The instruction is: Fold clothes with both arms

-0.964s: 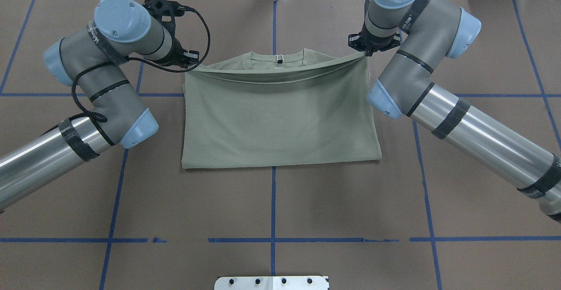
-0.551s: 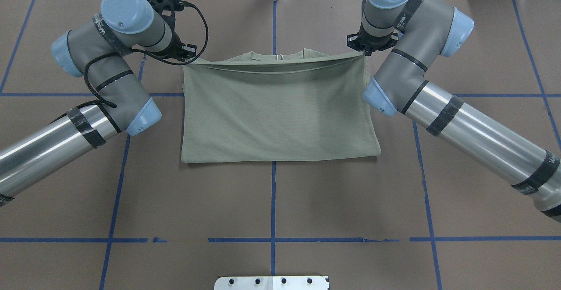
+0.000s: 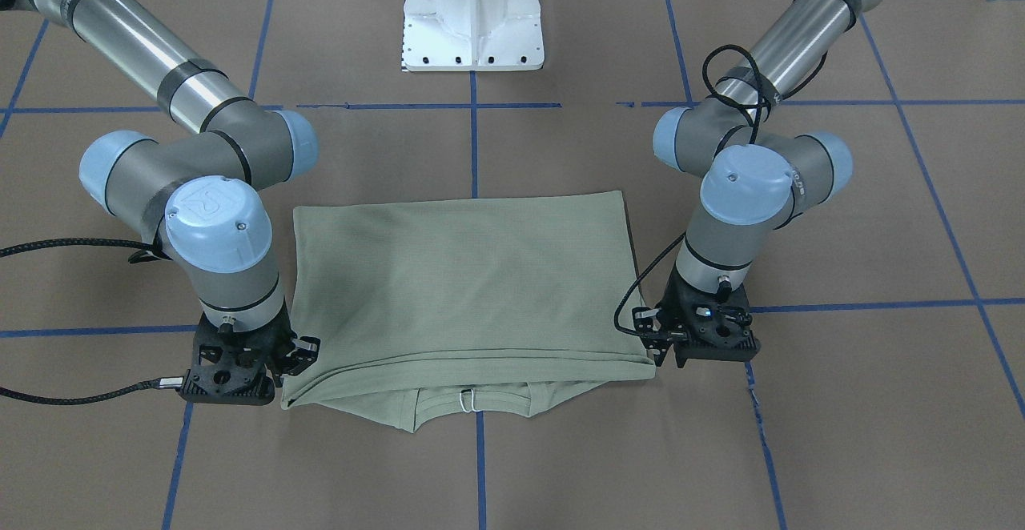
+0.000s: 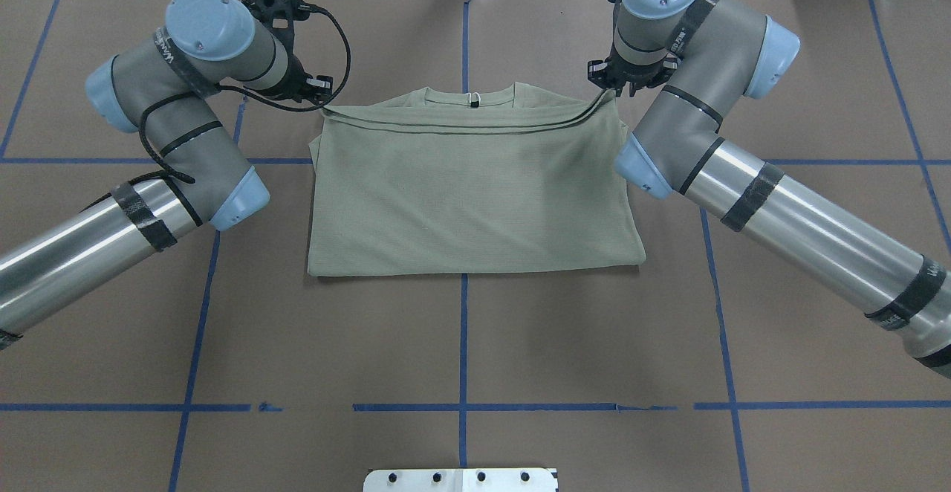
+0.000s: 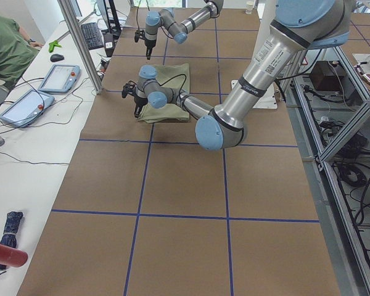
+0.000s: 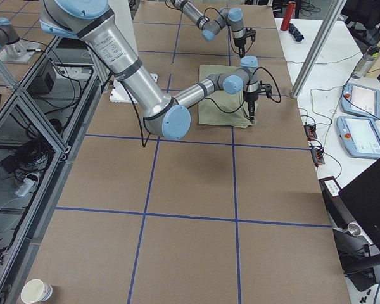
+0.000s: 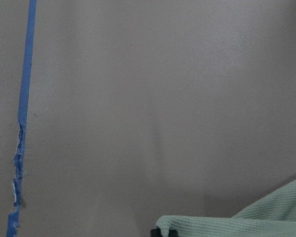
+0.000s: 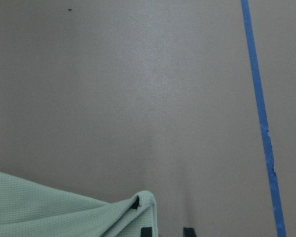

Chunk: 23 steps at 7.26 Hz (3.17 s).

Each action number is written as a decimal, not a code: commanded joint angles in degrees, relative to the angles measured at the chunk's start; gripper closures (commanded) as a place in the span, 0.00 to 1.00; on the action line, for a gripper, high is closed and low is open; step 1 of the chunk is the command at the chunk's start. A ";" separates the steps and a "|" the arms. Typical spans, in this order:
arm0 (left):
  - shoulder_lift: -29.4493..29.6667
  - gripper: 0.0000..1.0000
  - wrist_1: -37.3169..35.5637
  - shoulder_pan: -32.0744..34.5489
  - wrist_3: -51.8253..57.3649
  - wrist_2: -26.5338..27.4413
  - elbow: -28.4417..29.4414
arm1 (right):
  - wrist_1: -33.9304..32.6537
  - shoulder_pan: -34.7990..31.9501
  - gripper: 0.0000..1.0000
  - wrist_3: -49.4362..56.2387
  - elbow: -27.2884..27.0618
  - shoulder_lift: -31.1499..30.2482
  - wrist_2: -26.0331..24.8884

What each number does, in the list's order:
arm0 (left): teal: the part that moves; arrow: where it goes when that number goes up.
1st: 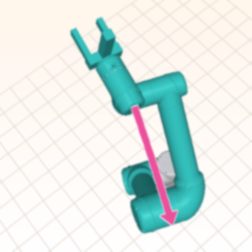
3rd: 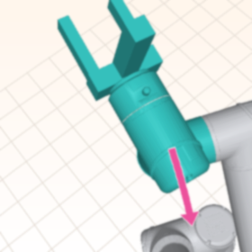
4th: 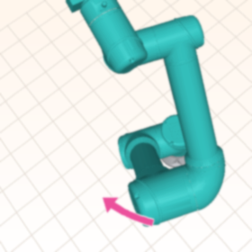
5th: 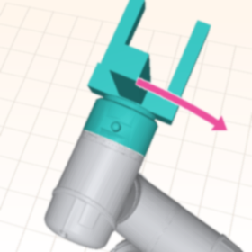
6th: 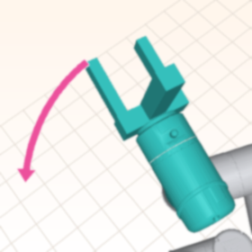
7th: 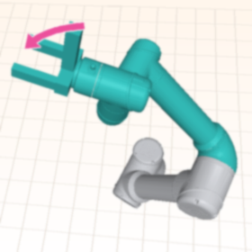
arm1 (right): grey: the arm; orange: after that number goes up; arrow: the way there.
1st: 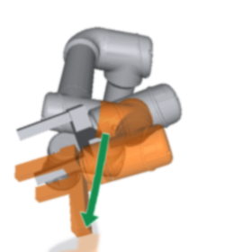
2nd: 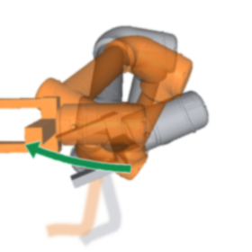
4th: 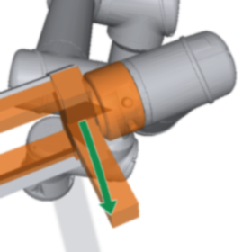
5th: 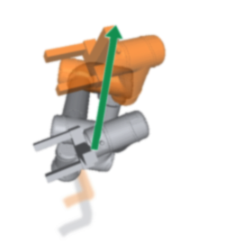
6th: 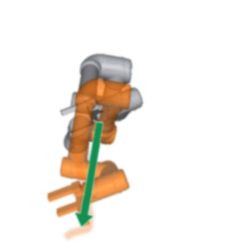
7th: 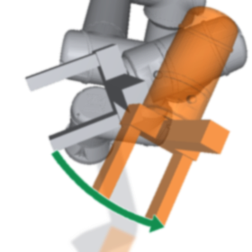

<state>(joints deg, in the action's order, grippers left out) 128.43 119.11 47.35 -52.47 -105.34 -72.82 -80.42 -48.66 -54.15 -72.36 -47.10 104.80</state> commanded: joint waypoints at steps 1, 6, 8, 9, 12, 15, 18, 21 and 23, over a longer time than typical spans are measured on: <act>-2.12 0.00 1.83 0.03 0.00 -2.56 -3.45 | 0.97 -0.82 0.00 4.12 0.11 0.00 0.58; -19.50 0.00 4.28 -7.07 -13.66 -5.67 -25.23 | 1.14 -4.86 0.00 10.38 0.12 -0.09 8.49; -22.77 0.20 11.19 -15.22 -25.07 1.06 -25.36 | 1.23 -5.04 0.00 10.38 0.12 -0.18 8.58; -22.87 0.35 12.71 -16.92 -29.92 3.89 -25.09 | 1.23 -5.04 0.00 10.38 0.12 -0.18 8.58; -22.88 0.40 12.90 -17.72 -32.78 3.92 -24.39 | 1.23 -5.04 0.00 10.29 0.12 -0.09 8.58; -22.96 0.40 12.73 -17.90 -32.52 4.00 -24.21 | 1.23 -5.04 0.00 10.29 0.12 -0.09 8.58; -22.96 0.91 12.64 -18.87 -32.08 3.92 -24.03 | 1.23 -5.04 0.00 10.29 0.12 -0.18 8.58; -26.71 1.00 12.11 -18.00 -23.70 3.22 -27.35 | 1.23 -5.04 0.00 10.11 0.12 -0.18 8.58; -28.68 1.00 10.72 -10.13 -11.32 3.30 -26.51 | 1.23 -5.04 0.00 10.11 0.03 -0.18 8.58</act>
<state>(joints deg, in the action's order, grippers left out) 100.76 130.91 32.47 -71.50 -102.02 -99.89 -79.19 -53.70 -44.02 -72.26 -47.29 113.38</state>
